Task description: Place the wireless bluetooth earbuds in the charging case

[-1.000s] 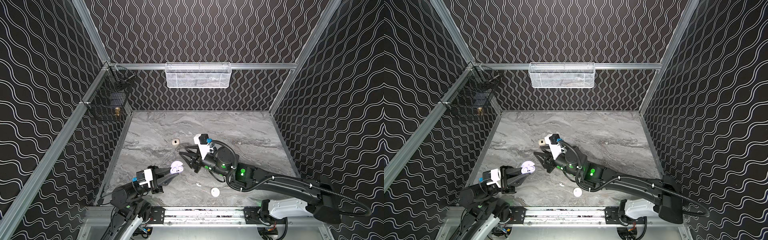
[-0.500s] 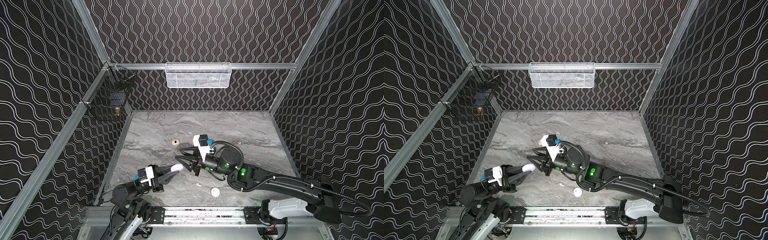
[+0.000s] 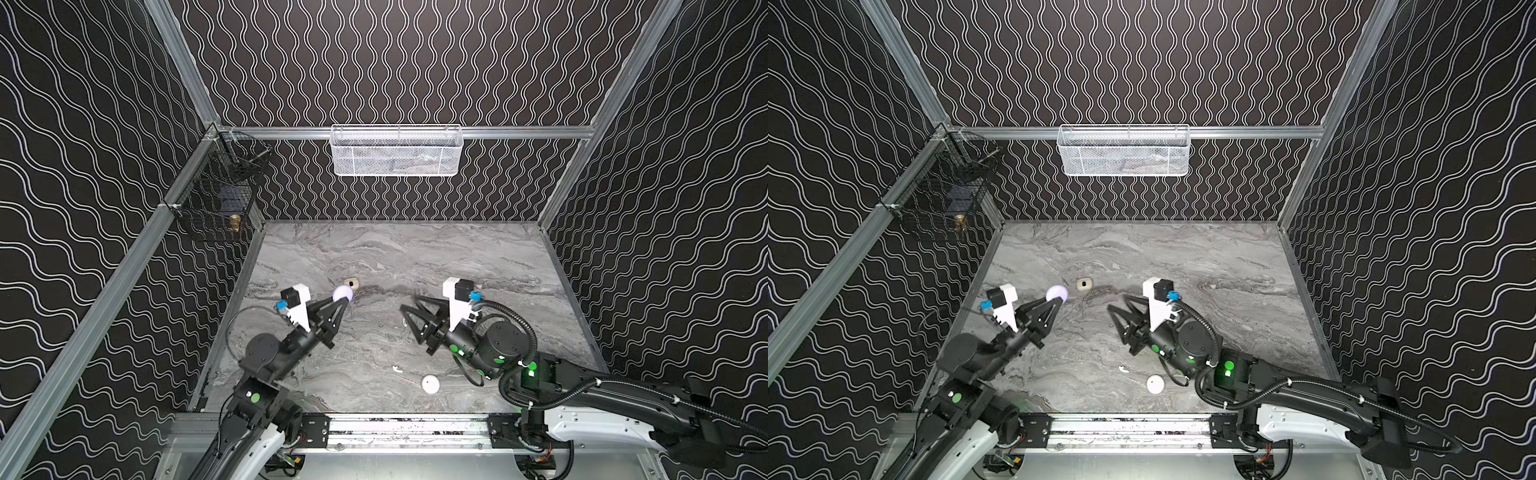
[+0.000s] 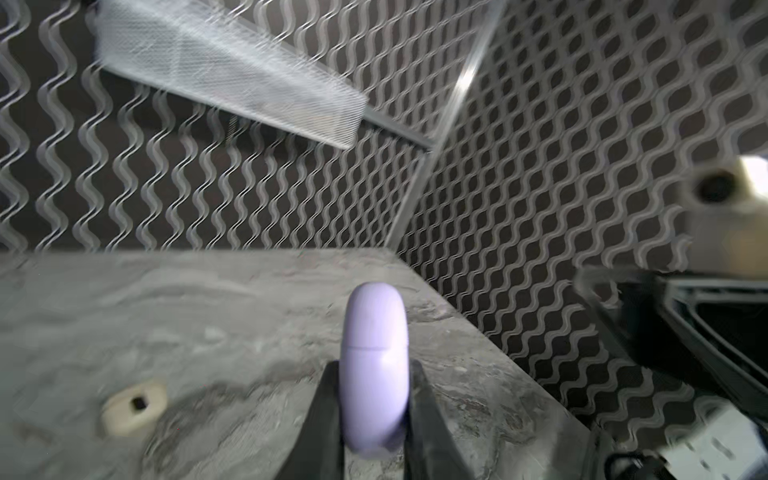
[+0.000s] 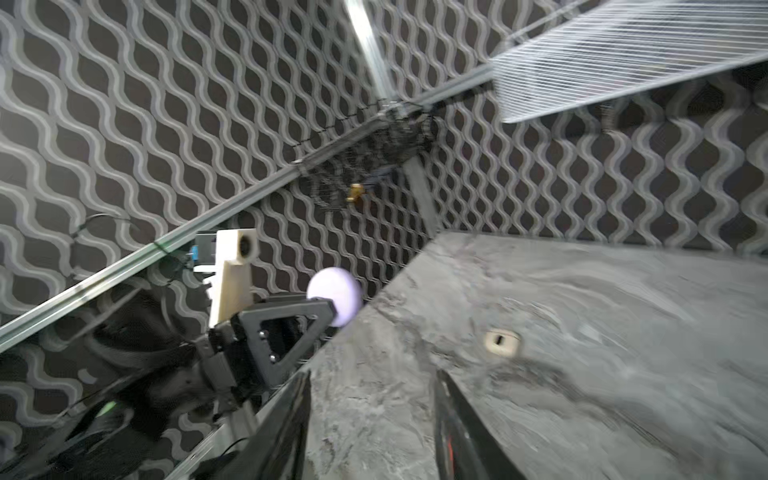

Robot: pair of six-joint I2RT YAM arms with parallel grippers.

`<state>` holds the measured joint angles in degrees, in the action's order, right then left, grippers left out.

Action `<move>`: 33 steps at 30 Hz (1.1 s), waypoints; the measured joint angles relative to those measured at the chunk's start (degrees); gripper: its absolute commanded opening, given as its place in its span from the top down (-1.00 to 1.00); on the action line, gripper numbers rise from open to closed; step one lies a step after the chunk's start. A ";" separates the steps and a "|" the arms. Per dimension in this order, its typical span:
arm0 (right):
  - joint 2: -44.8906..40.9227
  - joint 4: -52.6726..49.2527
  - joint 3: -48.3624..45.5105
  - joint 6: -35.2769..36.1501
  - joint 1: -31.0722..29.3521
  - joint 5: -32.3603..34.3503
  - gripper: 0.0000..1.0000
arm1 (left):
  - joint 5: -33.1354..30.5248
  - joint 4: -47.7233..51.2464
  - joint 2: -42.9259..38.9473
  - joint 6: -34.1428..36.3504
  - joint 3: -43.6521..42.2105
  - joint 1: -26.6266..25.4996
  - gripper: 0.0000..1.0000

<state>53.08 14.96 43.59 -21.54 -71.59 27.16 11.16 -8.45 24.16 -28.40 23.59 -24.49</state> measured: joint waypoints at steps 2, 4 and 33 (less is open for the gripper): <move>-1.25 -5.70 -0.24 -3.56 0.09 5.40 -0.09 | -3.17 1.29 4.92 -0.74 -0.13 0.00 1.00; -2.05 -11.76 -0.59 -7.08 0.09 8.33 -0.18 | -4.85 1.90 10.82 -1.53 -0.39 0.00 1.00; 10.12 -38.88 -8.63 -24.24 2.32 -1.75 -0.98 | 1.75 -19.32 75.17 -6.36 19.43 -0.15 1.00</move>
<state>63.20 -23.92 34.96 -45.78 -69.28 25.41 12.91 -27.77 99.33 -34.76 43.03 -24.64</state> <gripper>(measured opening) 0.994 0.188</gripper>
